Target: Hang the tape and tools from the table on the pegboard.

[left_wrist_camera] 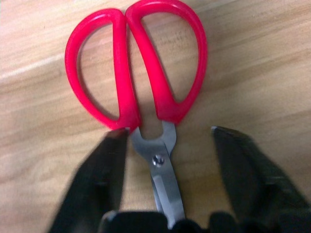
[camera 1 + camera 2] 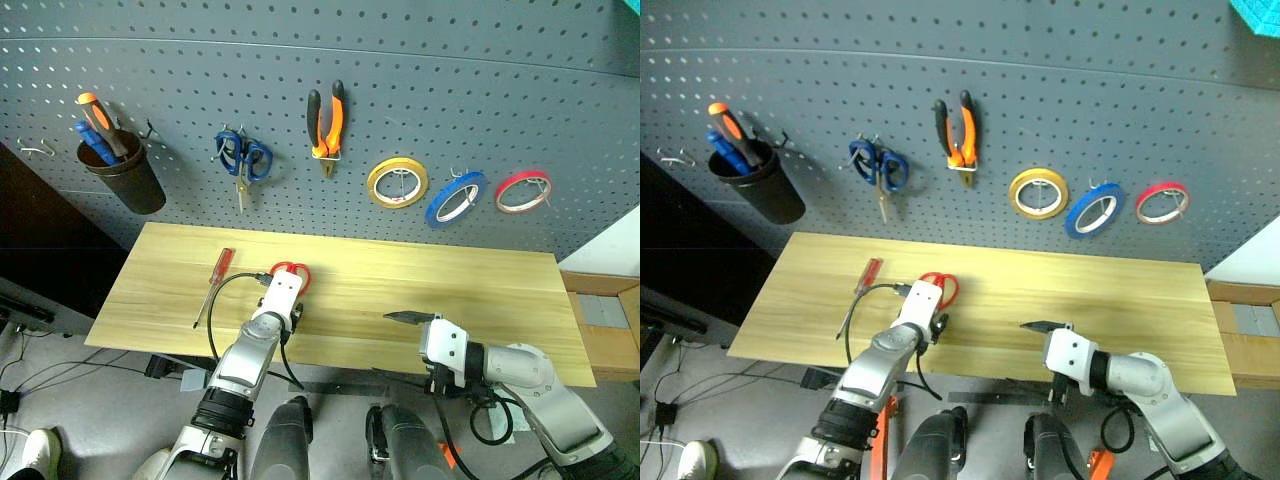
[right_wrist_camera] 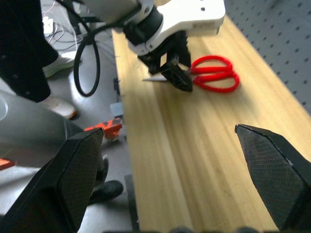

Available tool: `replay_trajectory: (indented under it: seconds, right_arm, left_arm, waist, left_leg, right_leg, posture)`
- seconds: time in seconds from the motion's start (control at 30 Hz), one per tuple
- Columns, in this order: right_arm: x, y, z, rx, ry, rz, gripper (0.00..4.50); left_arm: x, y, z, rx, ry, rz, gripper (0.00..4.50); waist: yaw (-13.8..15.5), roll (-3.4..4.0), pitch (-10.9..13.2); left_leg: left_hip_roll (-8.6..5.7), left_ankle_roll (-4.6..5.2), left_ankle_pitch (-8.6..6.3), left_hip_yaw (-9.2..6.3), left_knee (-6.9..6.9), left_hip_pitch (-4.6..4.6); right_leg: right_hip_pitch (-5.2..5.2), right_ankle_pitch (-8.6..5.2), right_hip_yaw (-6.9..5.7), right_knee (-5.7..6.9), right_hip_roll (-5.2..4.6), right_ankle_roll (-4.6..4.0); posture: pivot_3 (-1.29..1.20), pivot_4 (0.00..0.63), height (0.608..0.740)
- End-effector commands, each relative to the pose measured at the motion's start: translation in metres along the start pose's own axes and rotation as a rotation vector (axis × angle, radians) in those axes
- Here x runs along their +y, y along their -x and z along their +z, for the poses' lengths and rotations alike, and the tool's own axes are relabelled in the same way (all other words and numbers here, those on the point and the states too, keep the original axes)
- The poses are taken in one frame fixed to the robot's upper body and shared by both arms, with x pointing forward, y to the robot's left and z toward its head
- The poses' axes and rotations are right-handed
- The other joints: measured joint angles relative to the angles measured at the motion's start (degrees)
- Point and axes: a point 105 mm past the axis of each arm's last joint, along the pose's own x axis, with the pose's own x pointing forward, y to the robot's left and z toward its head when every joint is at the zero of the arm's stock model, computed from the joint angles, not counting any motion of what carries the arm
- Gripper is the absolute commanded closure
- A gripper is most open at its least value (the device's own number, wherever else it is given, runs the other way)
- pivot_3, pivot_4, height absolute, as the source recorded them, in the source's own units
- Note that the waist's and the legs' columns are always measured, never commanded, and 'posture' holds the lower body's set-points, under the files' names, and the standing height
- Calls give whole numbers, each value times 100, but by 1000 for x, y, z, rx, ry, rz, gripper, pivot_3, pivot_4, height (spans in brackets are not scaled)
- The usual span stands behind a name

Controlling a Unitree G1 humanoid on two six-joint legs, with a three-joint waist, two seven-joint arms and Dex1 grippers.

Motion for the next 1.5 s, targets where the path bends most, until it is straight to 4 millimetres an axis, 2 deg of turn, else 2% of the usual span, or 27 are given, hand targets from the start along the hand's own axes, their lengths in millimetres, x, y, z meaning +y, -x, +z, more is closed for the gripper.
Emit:
replay_trajectory:
  seconds: [0.03, 0.13, 0.17, 0.37, 0.53, 0.73, 0.93, 1.1, 1.23, 1.5]
  right_arm:
    - [-3, 0, 9, -36, 39, -10, 0]
    - [-3, -2, 10, -41, 46, -6, 0]
    - [-3, -2, 9, -42, 49, -4, 0]
    - [-6, -6, 8, -51, 56, -4, 0]
    - [-10, -7, 8, -55, 65, -5, 0]
    - [-13, -11, 8, -61, 73, 5, 0]
    - [-14, -12, 9, -66, 78, 14, 0]
    - [-15, -12, 11, -70, 82, 23, 0]
    - [-15, -12, 11, -70, 79, 28, 0]
    - [-13, -11, 12, -69, 64, 29, 0]
  left_arm:
    - [1, 3, -28, 93, 2, 19, 3274]
    - [0, 7, -31, 102, 14, 23, 4350]
    - [1, 8, -32, 103, 15, 26, 4438]
    - [7, 11, -36, 106, 28, 52, 4438]
    - [6, 10, -28, 59, 41, 34, 4438]
    - [8, 13, -16, 9, 76, 48, 2614]
    - [14, 19, -25, 42, 111, 94, 606]
    - [14, 27, -37, 80, 140, 109, 606]
    - [7, 25, -47, 119, 178, 67, 606]
    - [12, 11, -43, 129, 183, 25, 606]
  waist:
    - [-5, 0, 0]
    - [-3, 0, 0]
    - [-3, 0, 0]
    - [-2, 0, -1]
    - [8, 1, -1]
    - [19, 1, -1]
    - [27, 0, -1]
    - [23, 0, -1]
    - [29, 0, -1]
    - [34, 1, 0]
  left_leg:
    - [0, 0, 0, 0, 0, 0]
    - [0, -1, 0, -1, -1, 0]
    - [0, -1, 0, 0, -1, 0]
    - [0, -1, 0, 0, -1, 0]
    - [-1, -1, 0, 0, 0, 0]
    - [-1, -2, 0, 0, 0, -1]
    - [-2, -2, 0, -1, -1, -2]
    - [-1, -2, 0, -1, -1, -2]
    - [-1, -2, 0, -2, 0, -2]
    - [-2, -2, 0, -1, 1, -1]
  right_leg:
    - [0, 0, 0, 0, 0, 0]
    - [0, 0, 0, 0, 0, 1]
    - [0, 0, 0, -1, 0, 1]
    - [0, 0, 0, -1, 0, 1]
    - [0, 1, -1, 0, 0, 2]
    - [0, 1, -1, -1, -1, 3]
    - [0, 0, -1, -2, -1, 4]
    - [0, 1, -1, -2, -2, 6]
    - [0, 1, -2, -1, -2, 6]
    - [1, 1, -1, 1, -2, 6]
  posture:
    - [-1, 298, 740]
    - [7, 291, 740]
    - [13, 285, 740]
    - [26, 269, 740]
    - [30, 266, 740]
    - [42, 263, 740]
    - [56, 262, 740]
    - [63, 269, 740]
    - [67, 278, 740]
    - [65, 298, 740]
